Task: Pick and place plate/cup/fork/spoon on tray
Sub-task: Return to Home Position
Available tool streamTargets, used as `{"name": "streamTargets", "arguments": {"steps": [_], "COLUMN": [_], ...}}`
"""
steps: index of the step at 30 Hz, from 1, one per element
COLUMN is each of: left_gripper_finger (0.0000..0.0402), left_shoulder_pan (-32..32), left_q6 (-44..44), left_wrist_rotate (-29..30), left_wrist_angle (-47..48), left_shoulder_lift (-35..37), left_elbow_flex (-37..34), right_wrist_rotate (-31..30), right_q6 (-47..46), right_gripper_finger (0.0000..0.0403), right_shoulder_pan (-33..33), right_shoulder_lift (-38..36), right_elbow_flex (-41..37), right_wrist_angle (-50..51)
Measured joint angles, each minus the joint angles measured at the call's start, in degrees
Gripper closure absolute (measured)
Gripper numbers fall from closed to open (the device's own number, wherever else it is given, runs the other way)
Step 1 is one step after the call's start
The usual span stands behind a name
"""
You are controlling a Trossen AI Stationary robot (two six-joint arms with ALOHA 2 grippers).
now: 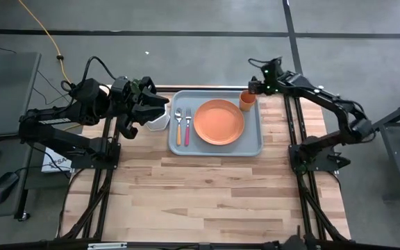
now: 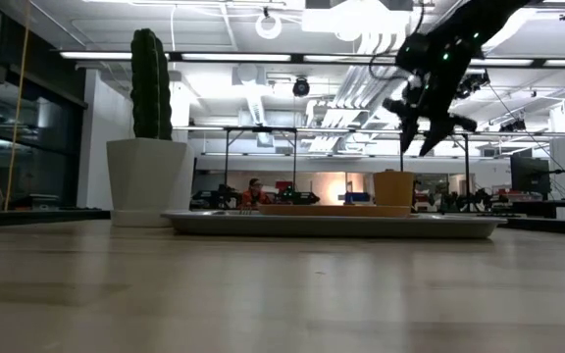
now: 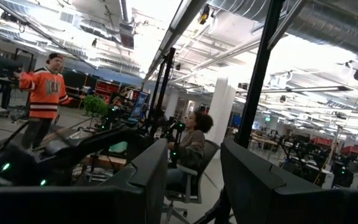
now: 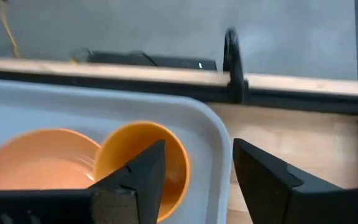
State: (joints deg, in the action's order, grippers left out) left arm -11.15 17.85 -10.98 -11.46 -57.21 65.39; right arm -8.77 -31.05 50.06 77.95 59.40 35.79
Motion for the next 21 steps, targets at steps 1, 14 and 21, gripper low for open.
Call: {"name": "streamTargets", "arguments": {"steps": [1, 14, 21], "left_gripper_finger": [0.0267, 0.0267, 0.0267], "left_shoulder_pan": [0.0, 0.0, 0.0], "left_q6": [0.0, 0.0, 0.0], "left_wrist_rotate": [0.0, 0.0, 0.0], "left_wrist_angle": [0.0, 0.0, 0.0], "left_shoulder_lift": [0.0, 0.0, 0.0], "left_elbow_flex": [0.0, 0.0, 0.0], "right_wrist_rotate": [0.1, 18.3, 20.2], "right_q6": [0.0, 3.1, 5.4], "right_gripper_finger": [0.0225, 0.0224, 0.0224], "right_shoulder_pan": [0.2, -1.4, -6.2], "right_shoulder_lift": [-1.4, -19.0, -22.3], "right_elbow_flex": [0.0, 0.0, 0.0], "right_wrist_angle": [0.0, -9.8, -11.7]}}
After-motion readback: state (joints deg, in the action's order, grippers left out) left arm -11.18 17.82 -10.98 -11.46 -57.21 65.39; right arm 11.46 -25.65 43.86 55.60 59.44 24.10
